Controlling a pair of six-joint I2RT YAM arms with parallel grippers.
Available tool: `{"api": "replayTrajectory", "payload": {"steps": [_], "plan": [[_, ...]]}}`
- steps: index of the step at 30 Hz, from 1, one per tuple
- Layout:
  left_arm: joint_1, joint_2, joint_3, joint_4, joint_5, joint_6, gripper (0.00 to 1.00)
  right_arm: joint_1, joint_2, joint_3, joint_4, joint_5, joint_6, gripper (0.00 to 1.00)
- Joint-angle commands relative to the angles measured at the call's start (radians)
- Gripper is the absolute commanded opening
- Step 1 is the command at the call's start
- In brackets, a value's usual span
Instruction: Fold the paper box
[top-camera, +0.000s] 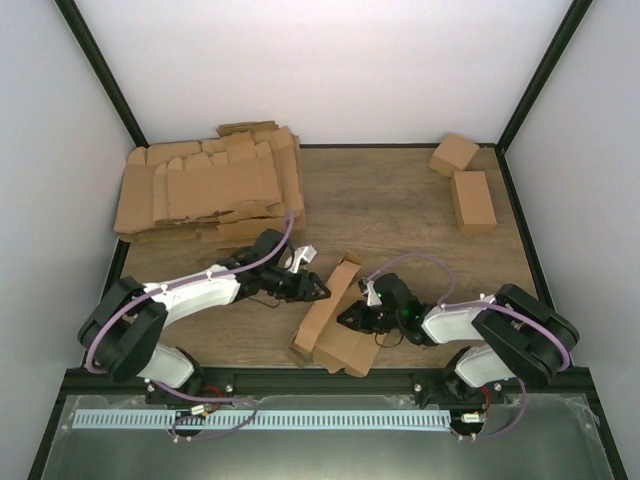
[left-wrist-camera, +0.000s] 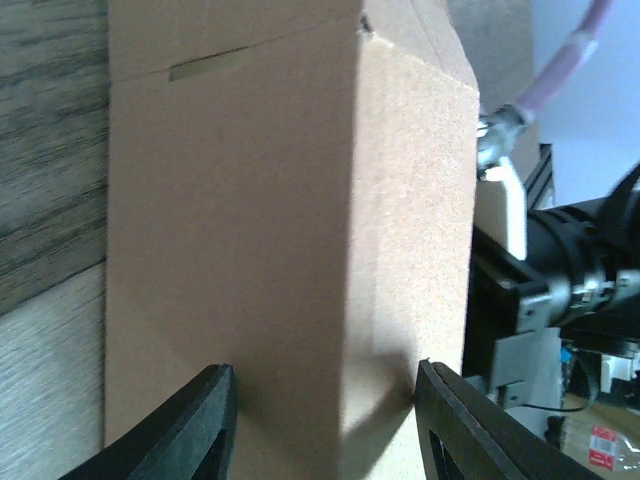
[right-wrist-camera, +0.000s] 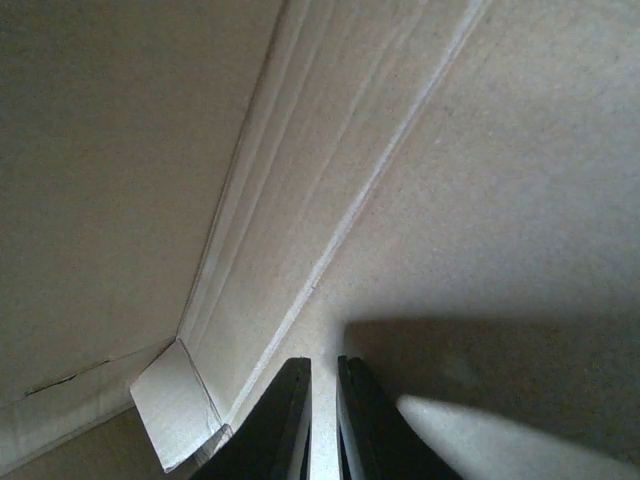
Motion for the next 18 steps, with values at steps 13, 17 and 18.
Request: {"api": "replayTrajectory", "payload": {"steps": [13,17,18], "plan": [[-0.003,0.039,0.069,-0.153,-0.116,0.111,0.52,0.009,-0.235,-0.013,-0.198,0.100,-0.011,0.15],[-0.003,0.044,0.078,-0.169,-0.126,0.123,0.52,0.009,-0.299,-0.020,-0.219,0.116,-0.014,0.19],[-0.003,0.044,0.079,-0.169,-0.124,0.122,0.52,0.009,-0.311,-0.020,-0.225,0.121,-0.016,0.20]]}}
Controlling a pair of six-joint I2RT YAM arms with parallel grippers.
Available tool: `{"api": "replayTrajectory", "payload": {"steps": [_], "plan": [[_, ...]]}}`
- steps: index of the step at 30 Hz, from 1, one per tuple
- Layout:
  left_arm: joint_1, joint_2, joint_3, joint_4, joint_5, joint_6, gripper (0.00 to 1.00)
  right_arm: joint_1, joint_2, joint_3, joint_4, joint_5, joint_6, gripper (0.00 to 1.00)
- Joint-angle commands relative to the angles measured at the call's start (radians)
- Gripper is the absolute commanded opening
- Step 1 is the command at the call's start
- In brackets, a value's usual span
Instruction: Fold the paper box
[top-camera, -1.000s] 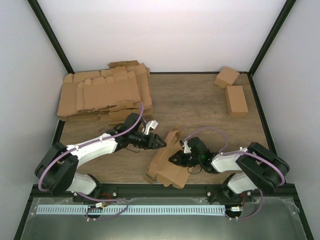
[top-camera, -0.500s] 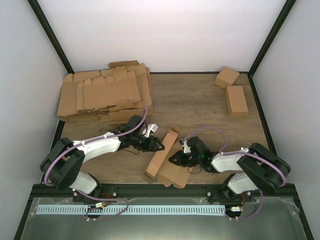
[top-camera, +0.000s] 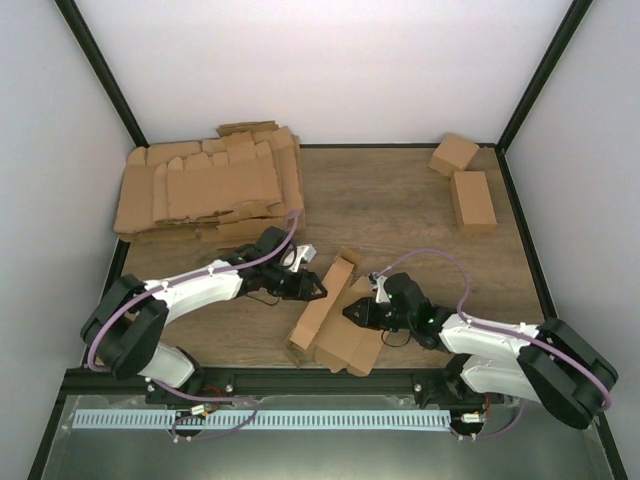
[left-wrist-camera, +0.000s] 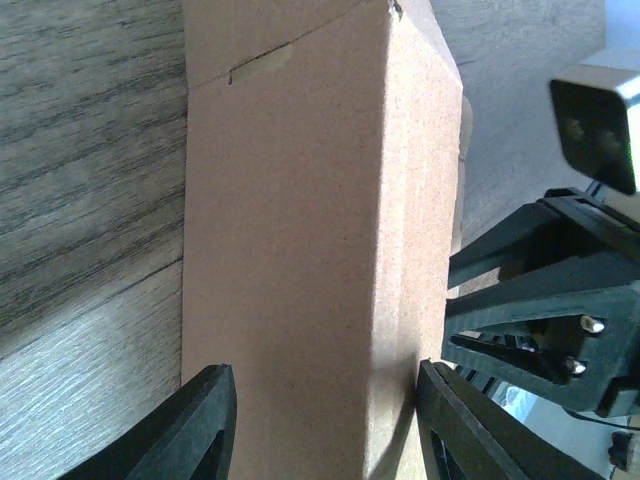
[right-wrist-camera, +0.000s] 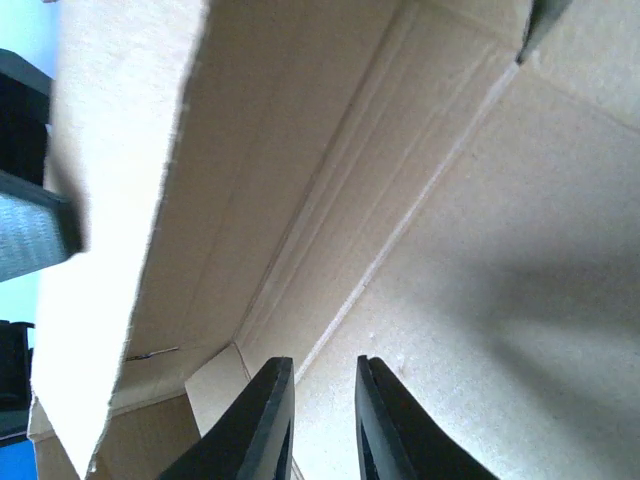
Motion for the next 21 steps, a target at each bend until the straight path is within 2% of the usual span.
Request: {"api": "replayTrajectory", "payload": {"steps": [1,7,14,21], "plan": [[-0.002,0.015,0.023,-0.033,-0.025,0.030,0.51,0.009,-0.057,-0.010,-0.051,0.047,-0.015,0.22],[-0.004,0.017,0.023,-0.037,-0.020,0.037,0.51,0.008,-0.081,0.006,-0.102,0.063,-0.037,0.23],[-0.004,0.025,0.030,-0.053,-0.022,0.051,0.51,0.009,-0.147,0.088,-0.271,0.200,-0.142,0.26],[-0.004,0.032,0.031,-0.059,-0.024,0.057,0.51,0.008,-0.144,0.168,-0.345,0.278,-0.192,0.27]]}}
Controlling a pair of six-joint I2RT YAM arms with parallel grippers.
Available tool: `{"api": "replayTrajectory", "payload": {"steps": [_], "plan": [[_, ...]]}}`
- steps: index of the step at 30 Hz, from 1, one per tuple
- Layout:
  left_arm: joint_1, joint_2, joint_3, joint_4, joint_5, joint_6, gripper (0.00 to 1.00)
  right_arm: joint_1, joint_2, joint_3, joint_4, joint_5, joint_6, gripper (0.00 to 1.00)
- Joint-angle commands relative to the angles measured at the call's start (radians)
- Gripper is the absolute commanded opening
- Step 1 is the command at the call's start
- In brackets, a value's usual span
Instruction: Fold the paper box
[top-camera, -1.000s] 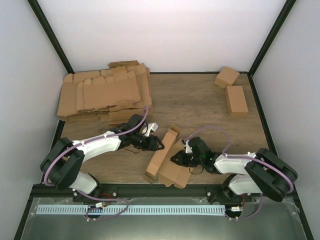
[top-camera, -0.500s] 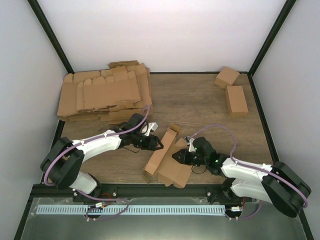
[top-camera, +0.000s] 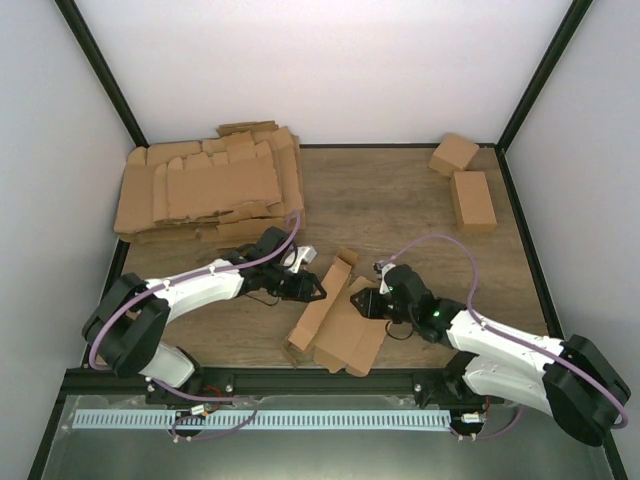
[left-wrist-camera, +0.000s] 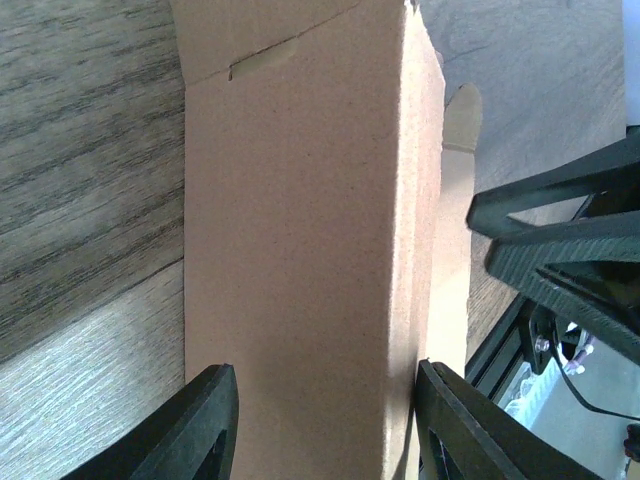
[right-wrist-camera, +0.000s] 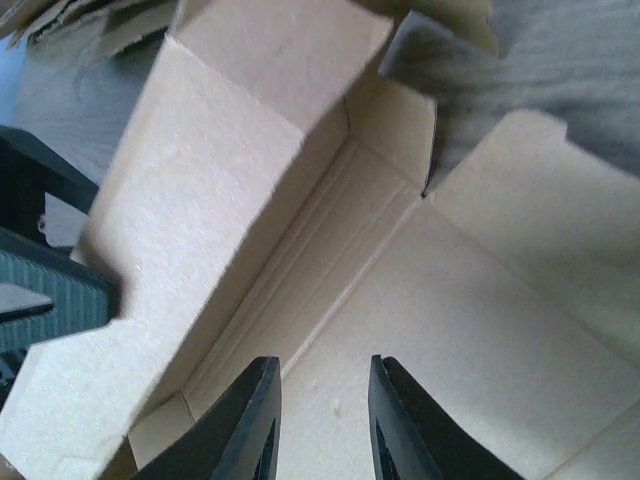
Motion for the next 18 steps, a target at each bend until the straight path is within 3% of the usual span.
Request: {"api": "replayTrajectory", "payload": {"steps": [1,11,18], "plan": [[-0.004,0.022,0.020,-0.030,-0.018,0.021,0.51,0.005,0.002,0.074,-0.082,0.093,-0.044,0.28],[-0.002,0.034,0.040,-0.054,-0.018,0.039,0.50,-0.128,0.023,0.159,-0.111,0.030,-0.132,0.28],[-0.001,0.005,0.072,-0.071,-0.005,0.047,0.55,-0.136,0.102,0.238,-0.122,0.054,-0.263,0.29]]}}
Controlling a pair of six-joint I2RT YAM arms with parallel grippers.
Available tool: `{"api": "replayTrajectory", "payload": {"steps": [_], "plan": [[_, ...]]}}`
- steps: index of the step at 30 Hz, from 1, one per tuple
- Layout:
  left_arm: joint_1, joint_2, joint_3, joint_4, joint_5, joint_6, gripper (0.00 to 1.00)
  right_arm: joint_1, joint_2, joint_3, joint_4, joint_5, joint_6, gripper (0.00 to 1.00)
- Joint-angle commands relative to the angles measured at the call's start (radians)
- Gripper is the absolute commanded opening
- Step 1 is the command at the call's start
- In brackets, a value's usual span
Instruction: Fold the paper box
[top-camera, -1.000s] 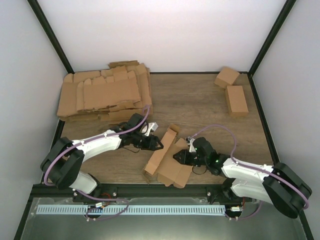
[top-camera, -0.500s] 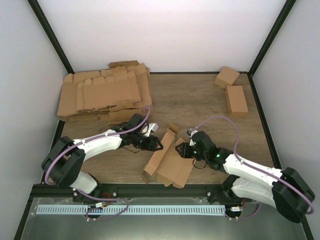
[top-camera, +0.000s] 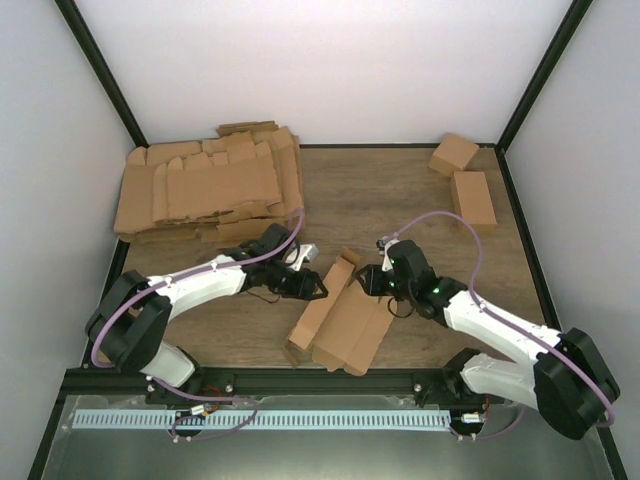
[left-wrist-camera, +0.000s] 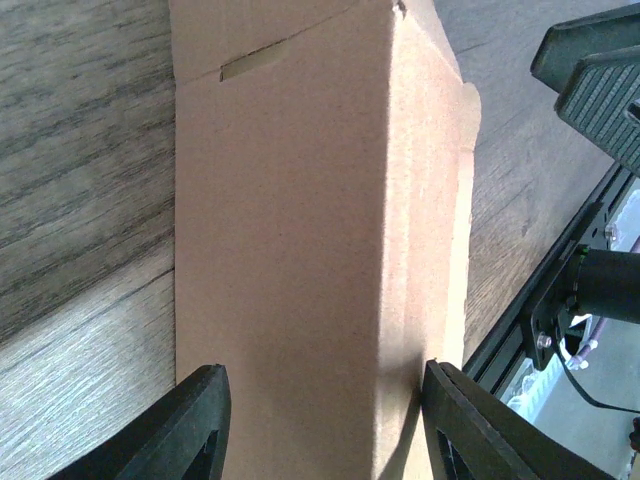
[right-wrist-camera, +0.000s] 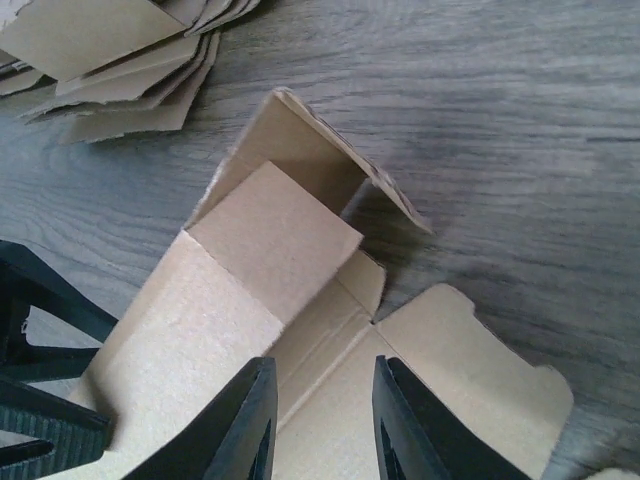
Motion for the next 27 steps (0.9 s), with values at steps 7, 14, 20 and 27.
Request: {"api": "replayTrajectory", "payload": {"steps": [7,14,20,27], "plan": [[-0.001,-0.016,0.042,-0.034,0.002,0.025,0.55,-0.003,0.136,0.161,-0.051,0.155,-0.155,0.29],[0.001,-0.022,0.035,-0.034,0.001,0.026,0.55,-0.003,0.186,0.183,-0.029,0.175,-0.197,0.34],[0.011,-0.039,0.025,-0.023,-0.010,0.015,0.55,-0.003,0.217,0.182,0.000,0.195,-0.222,0.39],[0.029,-0.046,0.016,-0.017,0.014,0.018,0.55,-0.003,0.271,0.216,0.004,0.209,-0.251,0.42]]}}
